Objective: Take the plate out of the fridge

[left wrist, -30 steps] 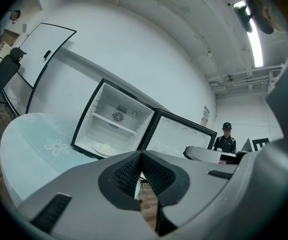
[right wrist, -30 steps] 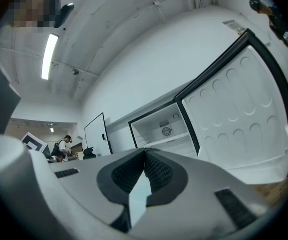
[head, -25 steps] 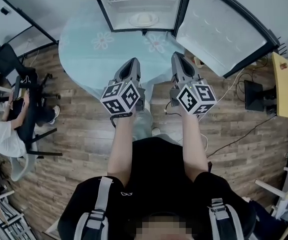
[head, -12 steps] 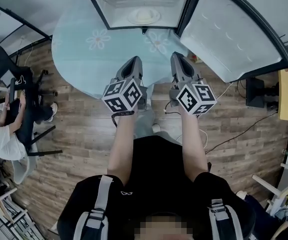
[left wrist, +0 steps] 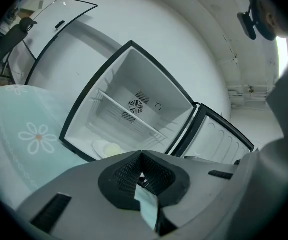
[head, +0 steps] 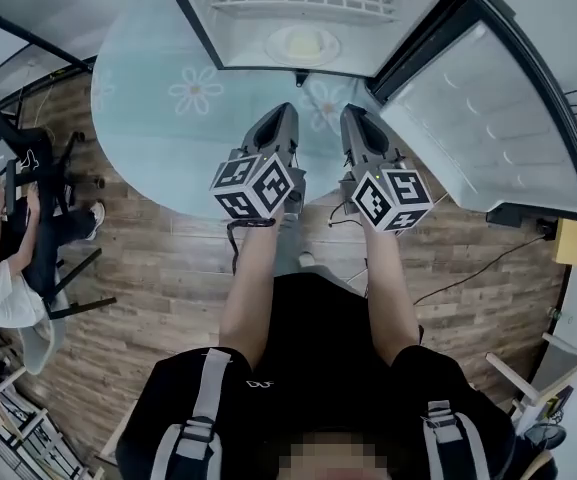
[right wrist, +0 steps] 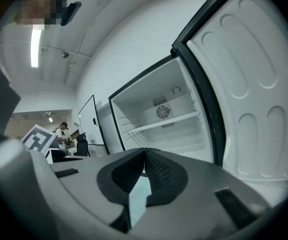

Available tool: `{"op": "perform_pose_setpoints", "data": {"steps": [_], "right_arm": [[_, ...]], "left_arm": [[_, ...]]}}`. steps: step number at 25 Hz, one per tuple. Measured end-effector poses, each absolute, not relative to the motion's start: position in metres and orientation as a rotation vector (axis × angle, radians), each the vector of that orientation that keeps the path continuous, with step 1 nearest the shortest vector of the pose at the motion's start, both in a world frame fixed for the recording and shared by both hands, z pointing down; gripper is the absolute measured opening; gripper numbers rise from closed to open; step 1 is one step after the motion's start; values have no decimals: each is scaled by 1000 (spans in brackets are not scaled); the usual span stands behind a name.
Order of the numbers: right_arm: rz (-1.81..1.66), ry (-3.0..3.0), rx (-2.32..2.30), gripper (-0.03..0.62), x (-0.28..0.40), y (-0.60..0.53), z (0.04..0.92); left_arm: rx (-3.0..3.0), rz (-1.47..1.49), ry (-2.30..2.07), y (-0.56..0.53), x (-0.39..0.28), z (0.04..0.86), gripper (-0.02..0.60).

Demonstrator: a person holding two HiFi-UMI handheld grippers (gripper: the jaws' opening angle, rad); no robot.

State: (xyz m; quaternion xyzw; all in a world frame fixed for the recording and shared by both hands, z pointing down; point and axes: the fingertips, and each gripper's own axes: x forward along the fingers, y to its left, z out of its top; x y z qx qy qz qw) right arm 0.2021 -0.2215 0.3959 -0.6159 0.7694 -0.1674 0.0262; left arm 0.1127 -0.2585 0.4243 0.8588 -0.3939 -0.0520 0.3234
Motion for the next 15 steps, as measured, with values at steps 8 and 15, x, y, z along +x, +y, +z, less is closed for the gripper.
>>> {"op": "perform_pose_setpoints", "data": {"steps": [8, 15], "right_arm": [[-533, 2450, -1863, 6, 178, -290, 402], [-557, 2413, -1959, 6, 184, -311, 414]], "left_arm": [[2215, -146, -1027, -323, 101, 434, -6], [2194, -120, -982, -349, 100, 446, -6]]}}
